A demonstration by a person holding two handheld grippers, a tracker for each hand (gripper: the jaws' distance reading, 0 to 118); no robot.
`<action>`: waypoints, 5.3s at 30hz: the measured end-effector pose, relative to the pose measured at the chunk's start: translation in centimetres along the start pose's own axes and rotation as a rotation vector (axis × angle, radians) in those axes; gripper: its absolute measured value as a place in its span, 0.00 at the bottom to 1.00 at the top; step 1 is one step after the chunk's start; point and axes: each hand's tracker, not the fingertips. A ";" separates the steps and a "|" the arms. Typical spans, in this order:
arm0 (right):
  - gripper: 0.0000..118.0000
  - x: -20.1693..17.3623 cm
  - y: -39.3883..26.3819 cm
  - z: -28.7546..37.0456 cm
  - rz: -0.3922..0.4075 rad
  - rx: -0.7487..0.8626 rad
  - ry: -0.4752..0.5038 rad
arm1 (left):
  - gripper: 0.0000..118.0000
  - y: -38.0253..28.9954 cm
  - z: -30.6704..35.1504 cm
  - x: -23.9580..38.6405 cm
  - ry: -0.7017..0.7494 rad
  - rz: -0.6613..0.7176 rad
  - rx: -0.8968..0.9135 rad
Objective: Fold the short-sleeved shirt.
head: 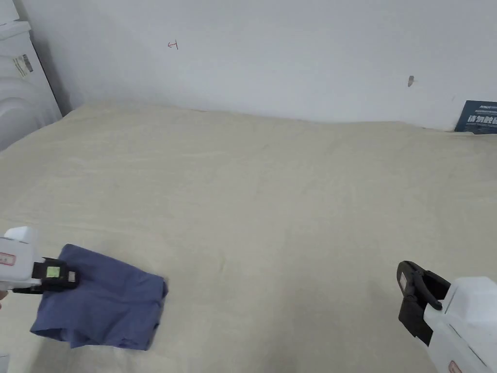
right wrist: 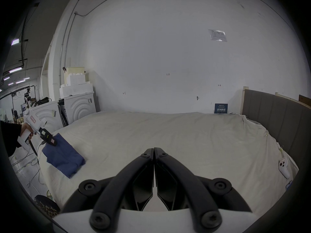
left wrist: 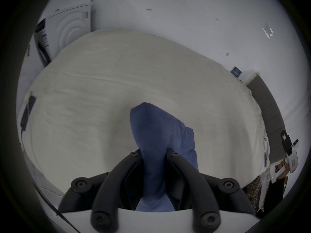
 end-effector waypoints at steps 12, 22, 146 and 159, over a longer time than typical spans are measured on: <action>0.00 -1.3 -0.5 -3.2 -0.011 -0.039 -0.008 | 0.19 -1.8 -5.8 -3.2 0.193 0.065 -0.093; 0.00 0.6 1.4 -0.1 -0.020 -0.007 -0.013 | 0.95 -3.4 0.1 3.5 0.366 0.018 0.176; 0.00 6.3 6.3 14.8 0.043 0.247 -0.308 | 0.00 -18.9 9.6 40.8 0.004 -0.359 1.091; 0.00 6.1 6.3 15.0 0.043 0.248 -0.307 | 0.00 -18.9 9.6 40.9 0.001 -0.362 1.088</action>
